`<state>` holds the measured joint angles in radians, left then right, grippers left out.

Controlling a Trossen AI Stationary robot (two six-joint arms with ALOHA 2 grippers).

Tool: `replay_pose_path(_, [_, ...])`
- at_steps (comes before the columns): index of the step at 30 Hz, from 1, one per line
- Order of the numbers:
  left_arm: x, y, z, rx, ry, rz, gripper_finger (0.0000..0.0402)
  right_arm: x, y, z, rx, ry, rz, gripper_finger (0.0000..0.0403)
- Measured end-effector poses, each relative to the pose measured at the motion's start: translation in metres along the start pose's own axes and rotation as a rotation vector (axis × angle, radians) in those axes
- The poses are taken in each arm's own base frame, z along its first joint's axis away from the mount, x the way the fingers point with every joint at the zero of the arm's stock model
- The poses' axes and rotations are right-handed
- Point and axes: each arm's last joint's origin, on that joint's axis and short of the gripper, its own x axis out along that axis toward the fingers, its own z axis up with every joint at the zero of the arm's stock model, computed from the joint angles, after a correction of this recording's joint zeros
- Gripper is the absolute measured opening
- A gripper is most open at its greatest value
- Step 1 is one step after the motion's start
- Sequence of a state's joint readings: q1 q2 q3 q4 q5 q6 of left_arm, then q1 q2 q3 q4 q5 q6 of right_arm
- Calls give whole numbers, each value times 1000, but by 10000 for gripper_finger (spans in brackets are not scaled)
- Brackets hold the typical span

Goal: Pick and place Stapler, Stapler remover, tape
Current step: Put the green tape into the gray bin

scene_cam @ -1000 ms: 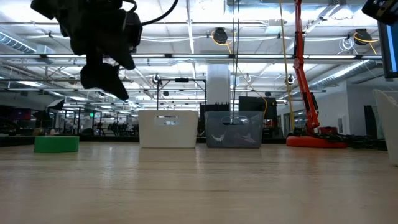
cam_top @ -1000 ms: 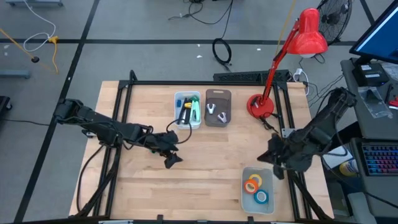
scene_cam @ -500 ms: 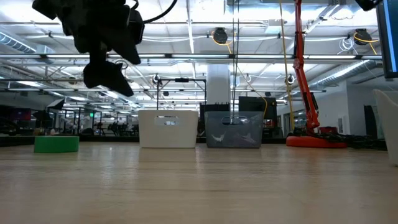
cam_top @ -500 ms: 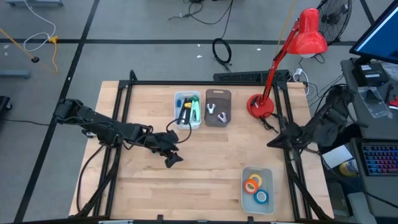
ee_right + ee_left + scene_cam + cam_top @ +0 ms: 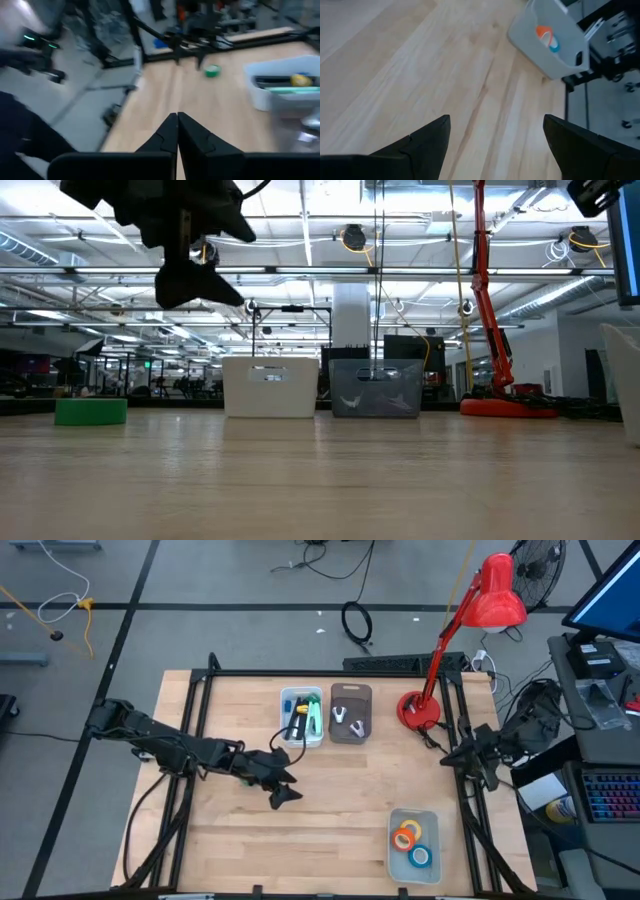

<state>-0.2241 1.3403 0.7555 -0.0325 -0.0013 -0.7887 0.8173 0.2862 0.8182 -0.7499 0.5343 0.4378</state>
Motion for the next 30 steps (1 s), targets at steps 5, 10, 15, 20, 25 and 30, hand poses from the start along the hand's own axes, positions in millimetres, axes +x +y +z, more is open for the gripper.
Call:
replay_pose_path(5, [0,-4,4,-3,-42,-42,324,14,2,-21,51,-71,131,0])
replay_pose_path(10, [0,-4,5,-16,-58,-34,324,34,4,-46,54,-69,133,0])
replay_pose_path(15, [0,-2,6,-36,-99,15,324,37,-2,-51,62,-85,58,0])
replay_pose_path(20, [0,-1,7,-39,-137,51,324,30,-12,-49,73,-143,-8,0])
replay_pose_path(25, [0,2,8,-70,-131,64,324,20,-20,-53,128,-161,-24,0])
replay_pose_path(30, [0,8,1,-125,-71,131,324,14,-23,-53,122,-192,-12,0])
